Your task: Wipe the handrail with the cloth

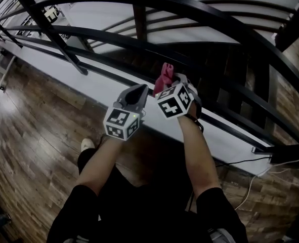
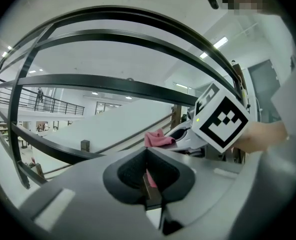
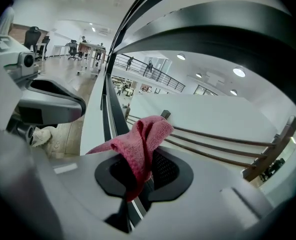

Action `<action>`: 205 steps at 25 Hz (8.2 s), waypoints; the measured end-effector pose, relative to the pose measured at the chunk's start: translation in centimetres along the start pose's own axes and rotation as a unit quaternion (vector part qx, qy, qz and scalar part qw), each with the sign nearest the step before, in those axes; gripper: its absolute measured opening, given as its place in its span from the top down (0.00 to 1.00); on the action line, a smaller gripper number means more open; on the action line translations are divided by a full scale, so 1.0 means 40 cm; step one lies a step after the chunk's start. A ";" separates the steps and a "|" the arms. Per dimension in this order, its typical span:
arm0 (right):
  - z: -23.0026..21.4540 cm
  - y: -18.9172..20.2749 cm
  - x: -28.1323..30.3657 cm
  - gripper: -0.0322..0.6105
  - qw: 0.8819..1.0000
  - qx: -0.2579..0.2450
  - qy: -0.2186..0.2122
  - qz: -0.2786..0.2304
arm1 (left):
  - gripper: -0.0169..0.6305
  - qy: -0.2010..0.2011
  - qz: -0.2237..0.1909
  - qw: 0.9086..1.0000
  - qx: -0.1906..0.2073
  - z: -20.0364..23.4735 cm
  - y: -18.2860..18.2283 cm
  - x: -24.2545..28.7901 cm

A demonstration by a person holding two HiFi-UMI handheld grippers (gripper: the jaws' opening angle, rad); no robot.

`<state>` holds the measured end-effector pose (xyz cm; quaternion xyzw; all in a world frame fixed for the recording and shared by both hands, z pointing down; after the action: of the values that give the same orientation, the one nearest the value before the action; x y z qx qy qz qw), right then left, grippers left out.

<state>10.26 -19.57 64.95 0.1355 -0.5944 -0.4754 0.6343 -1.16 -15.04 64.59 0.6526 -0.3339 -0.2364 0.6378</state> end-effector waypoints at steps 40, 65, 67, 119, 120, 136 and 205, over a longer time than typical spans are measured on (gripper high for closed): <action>-0.216 0.230 -0.260 0.88 0.975 0.110 0.185 0.047 | 0.98 0.241 -0.054 0.968 -0.042 -0.289 -0.065 0.176; -0.420 0.458 -0.390 0.88 0.993 0.021 0.118 0.024 | 0.98 0.132 -0.074 0.988 -0.016 -0.595 -0.127 0.201; -0.438 0.477 -0.404 0.88 0.992 0.024 0.119 0.020 | 0.98 0.137 -0.078 0.987 -0.028 -0.623 -0.127 0.215; -0.831 0.891 -0.757 0.88 0.935 0.124 0.321 0.089 | 0.98 0.349 -0.057 0.934 -0.054 -1.207 -0.095 0.377; -0.837 0.897 -0.761 0.88 0.932 0.120 0.330 0.091 | 0.98 0.352 -0.054 0.933 -0.051 -1.212 -0.090 0.377; -0.863 0.994 -0.819 0.88 0.884 0.100 0.439 0.124 | 0.98 0.403 -0.048 0.911 -0.069 -1.283 -0.071 0.356; 0.777 -0.443 0.541 0.88 0.970 -0.039 -0.134 -0.199 | 0.98 -0.182 0.006 0.983 -0.016 0.920 0.427 -0.336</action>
<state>-28.45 -32.92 73.41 0.1609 -0.6159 -0.6287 0.4468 -39.42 -29.31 77.17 0.5859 -0.4446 -0.3530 0.5783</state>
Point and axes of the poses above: the fingertips, and each gripper's own axes: x forward along the fingers, z to its left, y out of its underside, the point moved 5 cm from there along -x, backward along the fingers, and after that the axes turned 11 degrees about x, right-handed, at the moved point
